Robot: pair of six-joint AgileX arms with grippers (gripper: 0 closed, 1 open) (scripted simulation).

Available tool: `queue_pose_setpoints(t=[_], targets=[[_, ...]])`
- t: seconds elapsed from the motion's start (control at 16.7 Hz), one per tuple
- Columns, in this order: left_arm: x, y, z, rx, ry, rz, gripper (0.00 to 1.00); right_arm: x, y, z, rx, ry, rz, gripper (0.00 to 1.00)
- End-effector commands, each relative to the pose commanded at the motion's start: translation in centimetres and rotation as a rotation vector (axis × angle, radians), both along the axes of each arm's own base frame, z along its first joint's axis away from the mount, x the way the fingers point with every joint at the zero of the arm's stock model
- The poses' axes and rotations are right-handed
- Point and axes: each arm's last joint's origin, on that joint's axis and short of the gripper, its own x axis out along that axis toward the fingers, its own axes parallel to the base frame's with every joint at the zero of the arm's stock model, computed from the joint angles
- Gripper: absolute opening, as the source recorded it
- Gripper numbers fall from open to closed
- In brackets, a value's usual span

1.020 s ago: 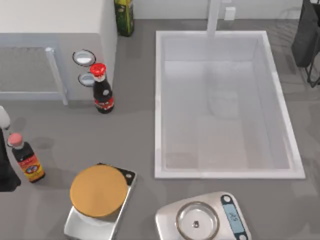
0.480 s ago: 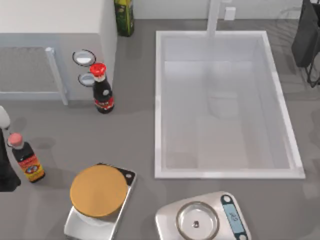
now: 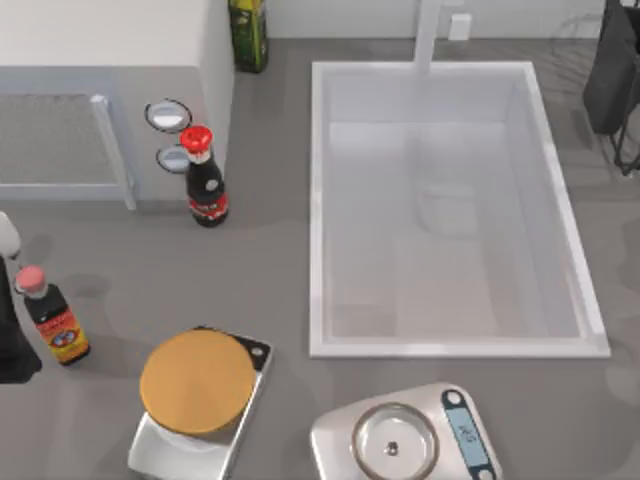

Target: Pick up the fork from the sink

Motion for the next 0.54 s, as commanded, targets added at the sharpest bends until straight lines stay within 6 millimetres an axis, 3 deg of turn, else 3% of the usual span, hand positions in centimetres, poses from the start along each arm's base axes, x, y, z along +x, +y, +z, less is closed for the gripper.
queue_pose_setpoints(t=[0.18, 0.54], targets=[[0.00, 0.00, 0.00, 0.000, 0.000, 0.000, 1.00, 0.00, 0.00, 0.00, 0.000, 0.000, 0.000, 0.98], [0.00, 0.00, 0.00, 0.000, 0.000, 0.000, 1.00, 0.00, 0.00, 0.00, 0.000, 0.000, 0.000, 1.00]])
